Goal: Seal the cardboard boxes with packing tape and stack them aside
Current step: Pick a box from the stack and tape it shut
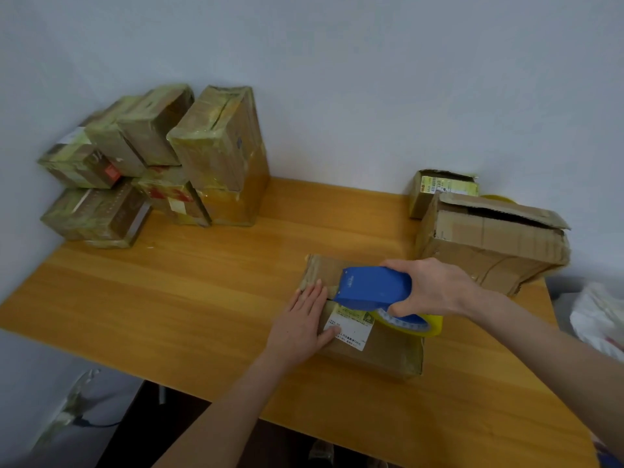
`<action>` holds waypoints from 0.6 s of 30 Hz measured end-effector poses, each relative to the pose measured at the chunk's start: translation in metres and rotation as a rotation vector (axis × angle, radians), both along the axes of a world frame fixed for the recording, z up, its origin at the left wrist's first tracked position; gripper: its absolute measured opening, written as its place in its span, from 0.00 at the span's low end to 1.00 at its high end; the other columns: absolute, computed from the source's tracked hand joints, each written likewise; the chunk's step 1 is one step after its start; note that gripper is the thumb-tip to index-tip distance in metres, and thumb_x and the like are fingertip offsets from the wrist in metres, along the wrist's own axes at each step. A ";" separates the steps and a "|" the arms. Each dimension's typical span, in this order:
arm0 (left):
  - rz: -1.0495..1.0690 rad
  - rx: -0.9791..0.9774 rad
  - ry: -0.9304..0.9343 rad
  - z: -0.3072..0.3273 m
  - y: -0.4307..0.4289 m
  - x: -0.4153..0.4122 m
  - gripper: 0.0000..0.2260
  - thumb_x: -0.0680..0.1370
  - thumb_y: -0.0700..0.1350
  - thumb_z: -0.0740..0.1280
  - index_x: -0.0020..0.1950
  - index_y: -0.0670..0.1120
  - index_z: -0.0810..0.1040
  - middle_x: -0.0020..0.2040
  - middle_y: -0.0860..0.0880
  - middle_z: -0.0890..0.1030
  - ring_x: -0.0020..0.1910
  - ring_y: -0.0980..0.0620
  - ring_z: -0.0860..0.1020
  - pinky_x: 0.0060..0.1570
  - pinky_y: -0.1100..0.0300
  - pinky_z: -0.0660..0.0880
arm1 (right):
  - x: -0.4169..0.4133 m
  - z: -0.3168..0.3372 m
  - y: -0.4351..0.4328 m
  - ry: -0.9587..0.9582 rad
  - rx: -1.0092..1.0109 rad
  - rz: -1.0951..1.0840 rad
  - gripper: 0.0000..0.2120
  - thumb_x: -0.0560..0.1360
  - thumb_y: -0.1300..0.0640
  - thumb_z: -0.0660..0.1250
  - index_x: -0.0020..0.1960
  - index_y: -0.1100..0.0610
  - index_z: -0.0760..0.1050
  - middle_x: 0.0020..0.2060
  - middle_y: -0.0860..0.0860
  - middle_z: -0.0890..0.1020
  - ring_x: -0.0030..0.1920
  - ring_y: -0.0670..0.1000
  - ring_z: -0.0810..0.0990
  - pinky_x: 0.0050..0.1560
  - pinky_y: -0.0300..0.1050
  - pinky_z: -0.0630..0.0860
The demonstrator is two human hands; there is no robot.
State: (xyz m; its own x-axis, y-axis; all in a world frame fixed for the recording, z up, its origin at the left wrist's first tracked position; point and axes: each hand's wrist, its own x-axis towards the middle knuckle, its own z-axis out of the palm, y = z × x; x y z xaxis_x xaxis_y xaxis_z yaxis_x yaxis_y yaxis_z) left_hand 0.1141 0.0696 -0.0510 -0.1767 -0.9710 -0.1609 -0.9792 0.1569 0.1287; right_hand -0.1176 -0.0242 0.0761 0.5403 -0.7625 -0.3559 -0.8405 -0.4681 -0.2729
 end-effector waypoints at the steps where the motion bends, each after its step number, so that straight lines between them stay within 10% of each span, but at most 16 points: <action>1: -0.001 0.008 -0.020 0.001 -0.001 -0.001 0.40 0.72 0.70 0.33 0.78 0.46 0.39 0.76 0.50 0.37 0.77 0.55 0.38 0.75 0.57 0.36 | -0.009 0.001 -0.001 0.021 0.011 -0.011 0.31 0.69 0.41 0.70 0.69 0.41 0.64 0.46 0.41 0.75 0.45 0.48 0.76 0.41 0.44 0.76; 18: -0.090 0.030 -0.039 -0.002 -0.001 -0.014 0.49 0.66 0.75 0.30 0.78 0.46 0.39 0.76 0.49 0.37 0.77 0.52 0.40 0.74 0.57 0.36 | -0.019 -0.006 0.002 -0.032 0.031 -0.110 0.36 0.66 0.35 0.72 0.70 0.42 0.64 0.52 0.44 0.78 0.48 0.49 0.78 0.46 0.45 0.78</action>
